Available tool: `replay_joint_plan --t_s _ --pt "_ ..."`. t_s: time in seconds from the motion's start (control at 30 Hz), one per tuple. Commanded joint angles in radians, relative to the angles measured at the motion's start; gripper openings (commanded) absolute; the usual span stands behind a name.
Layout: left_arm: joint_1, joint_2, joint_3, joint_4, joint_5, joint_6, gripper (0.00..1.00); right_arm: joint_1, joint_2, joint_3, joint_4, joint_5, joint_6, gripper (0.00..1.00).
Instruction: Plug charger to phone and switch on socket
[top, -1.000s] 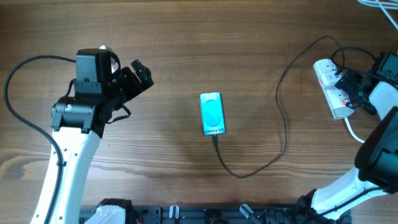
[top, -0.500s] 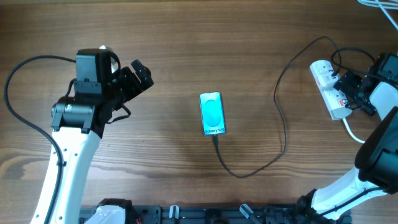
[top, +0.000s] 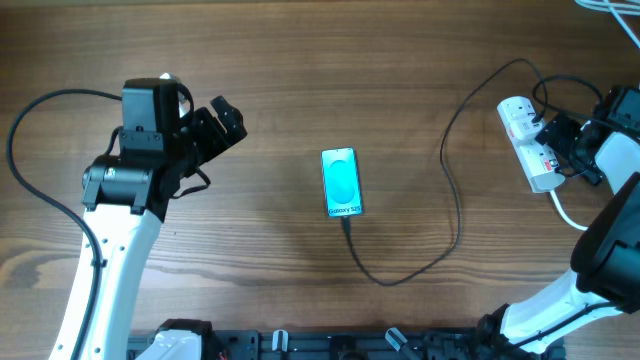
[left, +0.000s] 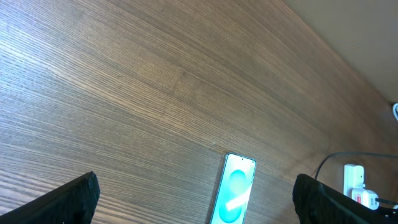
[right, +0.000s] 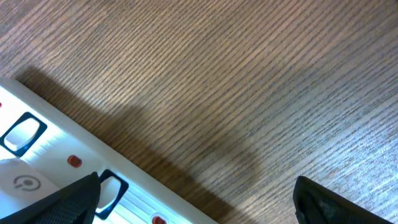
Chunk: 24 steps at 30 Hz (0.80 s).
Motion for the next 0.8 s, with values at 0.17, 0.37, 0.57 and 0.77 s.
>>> replay_joint_plan --t_s 0.17,0.37,0.57,0.77 --pt "0.005 -0.005 0.0 0.0 -0.014 0.023 1.0 0.0 -0.037 -0.009 -0.023 -0.064 -0.009 1.0" --pt "0.005 -0.005 0.0 0.0 -0.014 0.023 1.0 0.0 -0.037 -0.01 -0.053 -0.059 -0.009 1.0" --pt "0.005 -0.005 0.0 0.0 -0.014 0.023 1.0 0.0 -0.035 -0.016 -0.043 -0.02 -0.007 1.0" --pt "0.005 -0.005 0.0 -0.001 -0.014 0.023 1.0 -0.002 -0.035 -0.015 -0.01 -0.024 0.009 1.0"
